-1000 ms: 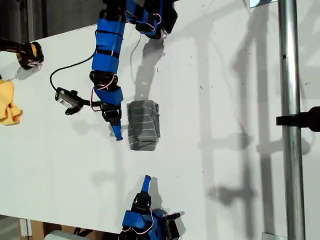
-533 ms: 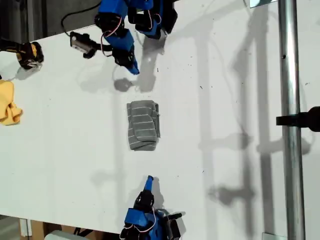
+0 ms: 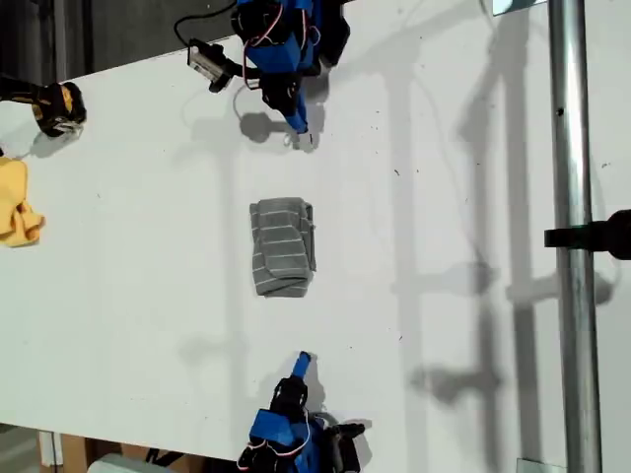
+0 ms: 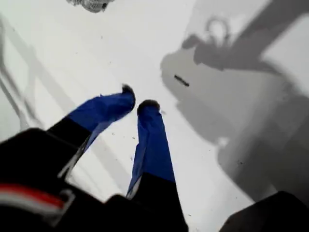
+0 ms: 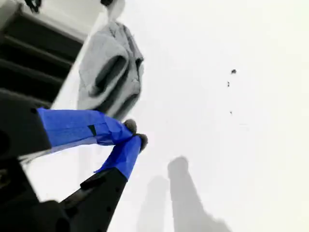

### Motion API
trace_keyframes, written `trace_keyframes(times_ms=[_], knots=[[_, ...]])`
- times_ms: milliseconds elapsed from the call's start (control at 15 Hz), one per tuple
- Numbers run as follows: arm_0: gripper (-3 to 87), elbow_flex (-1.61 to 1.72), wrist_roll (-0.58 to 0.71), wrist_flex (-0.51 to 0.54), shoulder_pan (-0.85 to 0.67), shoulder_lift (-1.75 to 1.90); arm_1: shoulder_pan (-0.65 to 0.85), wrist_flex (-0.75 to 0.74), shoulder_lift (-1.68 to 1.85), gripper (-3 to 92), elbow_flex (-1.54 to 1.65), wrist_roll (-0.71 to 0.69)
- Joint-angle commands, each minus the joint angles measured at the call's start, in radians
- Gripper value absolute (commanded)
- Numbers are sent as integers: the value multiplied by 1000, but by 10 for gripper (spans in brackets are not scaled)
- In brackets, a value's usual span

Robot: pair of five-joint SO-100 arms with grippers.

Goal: Grasp corners of a towel and fold twice.

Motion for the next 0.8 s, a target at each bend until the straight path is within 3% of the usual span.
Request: trace_keyframes(times_ms=[0, 67, 733], knots=[[-12, 5, 43, 75, 20, 2, -64, 15, 5, 103, -15, -44], [-12, 5, 267, 71, 20, 2, -83, 15, 5, 103, -15, -44], [-12, 5, 262, 71, 14, 3, -92, 15, 5, 103, -15, -44]])
